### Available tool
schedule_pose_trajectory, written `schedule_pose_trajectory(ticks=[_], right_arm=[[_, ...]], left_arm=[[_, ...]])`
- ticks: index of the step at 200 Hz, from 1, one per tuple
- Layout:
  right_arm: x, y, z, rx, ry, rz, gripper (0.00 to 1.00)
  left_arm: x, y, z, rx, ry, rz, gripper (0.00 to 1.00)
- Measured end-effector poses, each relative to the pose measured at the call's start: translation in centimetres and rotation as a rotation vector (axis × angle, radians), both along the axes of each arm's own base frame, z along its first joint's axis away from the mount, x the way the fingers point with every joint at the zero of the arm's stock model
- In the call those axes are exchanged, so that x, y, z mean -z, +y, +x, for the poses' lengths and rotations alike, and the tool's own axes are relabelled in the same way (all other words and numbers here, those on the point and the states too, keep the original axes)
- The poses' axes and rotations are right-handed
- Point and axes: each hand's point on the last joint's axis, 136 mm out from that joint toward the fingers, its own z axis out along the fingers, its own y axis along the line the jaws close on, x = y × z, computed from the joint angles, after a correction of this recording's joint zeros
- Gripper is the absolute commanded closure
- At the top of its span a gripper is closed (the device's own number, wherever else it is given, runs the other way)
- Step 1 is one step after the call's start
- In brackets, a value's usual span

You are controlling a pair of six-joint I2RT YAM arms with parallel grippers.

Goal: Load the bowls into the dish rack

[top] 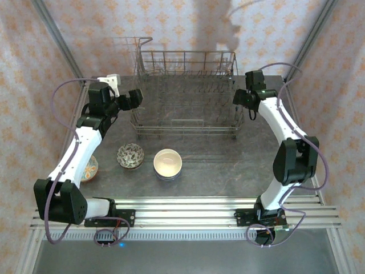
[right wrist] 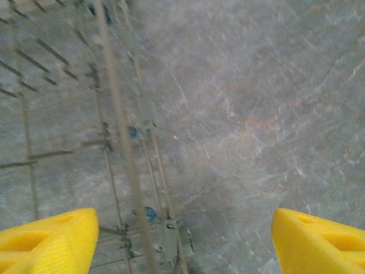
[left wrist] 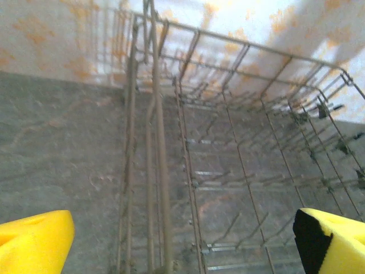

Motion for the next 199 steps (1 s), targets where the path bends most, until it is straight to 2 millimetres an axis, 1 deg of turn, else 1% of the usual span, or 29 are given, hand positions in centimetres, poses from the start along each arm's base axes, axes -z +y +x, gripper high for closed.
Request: schedule_pose_trajectory(ticks=[21,38,48,57,82,105,125,138,151,179,189,199], right_arm=[[1.4,-0.2,0.1,0.015,0.055,-0.016,0.24],[2.1,-0.7,0.3,0.032,0.084,-0.039,0.25],[2.4,-1.0,0.3,0.044,0.095,-0.048,0.26],[2.5,-1.1,0.3,0.053,0.102,-0.044,0.28],[2.6,-1.2,0.5,0.062,0.110,-0.011,0.33],[2.7,-1.4,0.5,0.076,0.114,0.027,0.33],[2.7,-2.0,0.6,0.094,0.112,0.046,0.33],[2.7,-2.5,0.6,0.108,0.111,0.057,0.34],[2.8,-2.9,0.6,0.121,0.112,0.073,0.35],[3.0,-3.8,0.7,0.147,0.108,0.103,0.36],[3.0,-4.2,0.7,0.156,0.105,0.112,0.36],[3.0,-4.5,0.6,0.162,0.104,0.122,0.36]], left_arm=[[1.0,-0.7,0.0,0.032,0.063,-0.020,0.01],[1.0,-0.9,-0.1,0.043,0.091,-0.025,0.01],[0.7,-0.9,-0.2,0.043,0.097,-0.025,0.01],[0.4,-0.8,-0.2,0.042,0.101,-0.025,0.01],[-0.6,-0.5,-0.4,0.030,0.104,-0.021,0.01],[-1.5,0.4,-0.4,0.010,0.106,-0.023,0.01],[-2.0,1.1,0.3,-0.005,0.105,-0.026,0.01],[-1.4,1.1,0.9,0.000,0.122,-0.033,0.01],[0.1,0.9,1.5,0.010,0.161,-0.047,0.01],[4.1,0.2,2.8,0.034,0.262,-0.078,0.01],[5.1,-0.1,3.2,0.049,0.287,-0.097,0.01],[5.5,-0.7,3.4,0.068,0.301,-0.116,0.01]])
